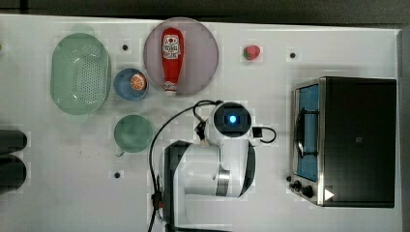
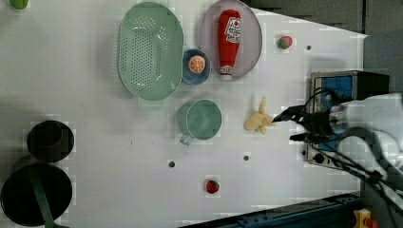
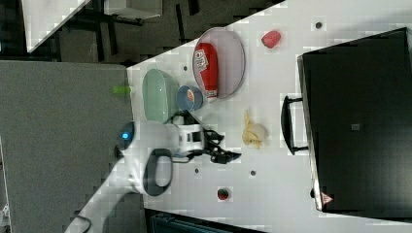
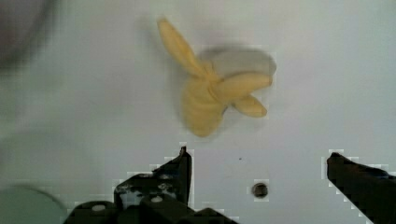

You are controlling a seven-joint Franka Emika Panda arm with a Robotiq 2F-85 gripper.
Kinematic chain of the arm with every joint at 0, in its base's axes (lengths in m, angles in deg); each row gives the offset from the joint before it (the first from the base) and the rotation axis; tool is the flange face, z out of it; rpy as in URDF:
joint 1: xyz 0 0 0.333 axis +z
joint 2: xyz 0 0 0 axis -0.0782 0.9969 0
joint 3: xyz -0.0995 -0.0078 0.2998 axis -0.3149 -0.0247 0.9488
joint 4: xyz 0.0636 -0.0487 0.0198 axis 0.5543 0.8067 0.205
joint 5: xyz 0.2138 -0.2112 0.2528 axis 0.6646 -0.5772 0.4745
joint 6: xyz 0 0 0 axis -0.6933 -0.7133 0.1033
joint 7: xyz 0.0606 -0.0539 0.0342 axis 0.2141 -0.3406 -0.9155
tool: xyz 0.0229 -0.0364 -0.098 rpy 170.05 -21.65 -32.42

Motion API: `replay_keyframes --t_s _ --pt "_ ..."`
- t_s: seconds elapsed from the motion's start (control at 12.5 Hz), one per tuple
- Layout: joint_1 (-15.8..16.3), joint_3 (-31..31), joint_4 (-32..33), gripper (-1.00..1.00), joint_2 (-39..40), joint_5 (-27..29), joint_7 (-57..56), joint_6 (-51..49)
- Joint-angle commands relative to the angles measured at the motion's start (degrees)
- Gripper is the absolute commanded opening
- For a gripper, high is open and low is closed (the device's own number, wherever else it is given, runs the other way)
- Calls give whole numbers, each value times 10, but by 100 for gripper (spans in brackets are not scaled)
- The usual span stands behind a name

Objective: Pick Banana and place it in mug.

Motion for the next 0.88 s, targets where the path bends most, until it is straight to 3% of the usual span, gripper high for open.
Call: replay_keyframes --t_s 0.08,0.4,0.72,0.88 --pt "7 -6 10 100 1 -2 -126 71" --pt "7 -6 20 100 82 -2 -142 178" --pt "7 -6 20 99 128 -2 -140 219" --pt "7 -7 22 54 134 -2 -140 247"
